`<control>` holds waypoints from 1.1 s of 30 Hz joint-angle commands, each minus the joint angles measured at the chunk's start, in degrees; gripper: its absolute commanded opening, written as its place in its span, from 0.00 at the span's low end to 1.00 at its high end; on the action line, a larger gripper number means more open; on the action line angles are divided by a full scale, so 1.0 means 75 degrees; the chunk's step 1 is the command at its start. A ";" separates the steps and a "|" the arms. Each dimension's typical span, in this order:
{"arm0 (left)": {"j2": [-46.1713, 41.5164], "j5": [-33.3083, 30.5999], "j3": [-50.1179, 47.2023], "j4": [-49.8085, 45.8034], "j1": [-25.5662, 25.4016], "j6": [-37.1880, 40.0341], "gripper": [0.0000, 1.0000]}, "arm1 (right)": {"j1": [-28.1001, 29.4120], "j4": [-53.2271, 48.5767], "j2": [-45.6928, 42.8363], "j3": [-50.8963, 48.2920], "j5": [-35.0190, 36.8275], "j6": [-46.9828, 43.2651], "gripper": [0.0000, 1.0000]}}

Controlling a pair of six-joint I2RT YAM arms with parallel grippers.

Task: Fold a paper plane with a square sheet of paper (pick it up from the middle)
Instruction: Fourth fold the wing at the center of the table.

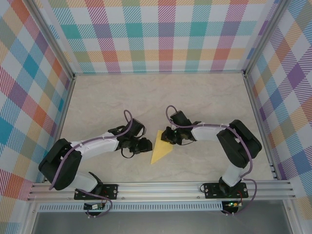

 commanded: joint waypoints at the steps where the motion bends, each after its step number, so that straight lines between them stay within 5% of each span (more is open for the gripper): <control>1: 0.0325 -0.0082 0.0346 -0.0281 0.0104 0.0271 0.35 | 0.0058 -0.0491 -0.0701 -0.0234 0.0436 0.0035 0.22; 11: 0.1105 0.0363 0.0820 0.0021 0.0094 0.0387 0.41 | 0.0058 -0.0725 -0.2029 -0.1475 0.0938 0.1033 0.35; 26: 0.1887 0.0636 0.1249 0.0062 0.0099 0.0525 0.38 | 0.0176 0.0060 -0.1813 -0.1751 0.0582 0.1493 0.36; 33: 0.1510 0.0019 0.1029 -0.0099 0.0097 0.0321 0.38 | 0.0240 0.0229 -0.1743 -0.1767 0.0465 0.1502 0.43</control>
